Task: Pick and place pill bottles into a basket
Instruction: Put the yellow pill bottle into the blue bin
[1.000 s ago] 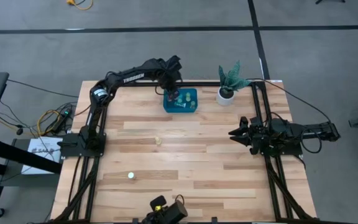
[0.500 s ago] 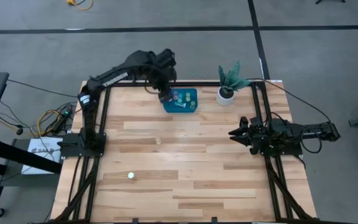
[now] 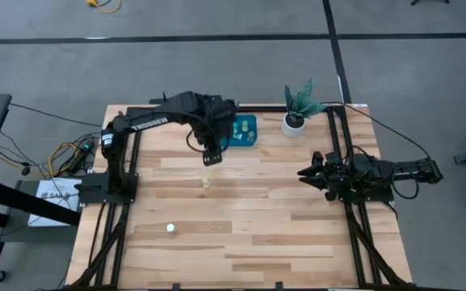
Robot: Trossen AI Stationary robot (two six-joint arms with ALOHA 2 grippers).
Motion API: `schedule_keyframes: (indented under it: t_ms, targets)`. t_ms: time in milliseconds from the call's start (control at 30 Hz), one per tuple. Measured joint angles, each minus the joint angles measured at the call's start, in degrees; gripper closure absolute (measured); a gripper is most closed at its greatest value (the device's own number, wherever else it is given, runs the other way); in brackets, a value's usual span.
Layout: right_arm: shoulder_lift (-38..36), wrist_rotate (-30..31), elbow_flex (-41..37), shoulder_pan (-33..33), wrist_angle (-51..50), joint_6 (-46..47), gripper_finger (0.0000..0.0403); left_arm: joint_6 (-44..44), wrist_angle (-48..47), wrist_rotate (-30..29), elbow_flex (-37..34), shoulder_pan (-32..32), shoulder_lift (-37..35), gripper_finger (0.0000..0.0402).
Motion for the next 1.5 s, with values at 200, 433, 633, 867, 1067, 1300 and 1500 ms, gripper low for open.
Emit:
schedule_keyframes:
  t_ms: [200,433,633,867,1067,1300,1500]
  targets:
    - [0.00,0.00,0.00,0.01,0.01,0.00,0.0285,-3.75,0.72,-1.36,-6.25,-4.75,0.02,0.0205]
    - [-0.01,0.00,0.00,0.00,0.02,0.01,0.0285,-8.03,8.85,-4.83,-18.37,-10.12,-1.89,0.0205]
    - [0.00,0.00,-0.01,0.00,0.01,0.01,0.0285,-14.24,18.49,-5.63,-30.32,-11.36,-6.04,0.0205]
    - [0.00,0.00,0.00,0.01,0.00,0.01,0.0285,-18.34,21.43,-9.19,-39.96,-10.78,-10.92,0.0205]
    - [-0.02,0.00,-0.02,0.00,0.00,0.02,0.0285,-20.78,27.85,-8.06,-43.59,-10.77,-11.43,0.0205]
    - [0.00,0.00,0.00,0.00,0.02,0.02,0.0285,-22.56,33.74,-7.67,-46.72,-10.52,-11.23,0.0205]
    - [0.00,0.00,0.00,0.00,0.00,0.02,0.0285,-22.78,34.50,-7.64,-49.40,-8.74,-11.23,0.0205]
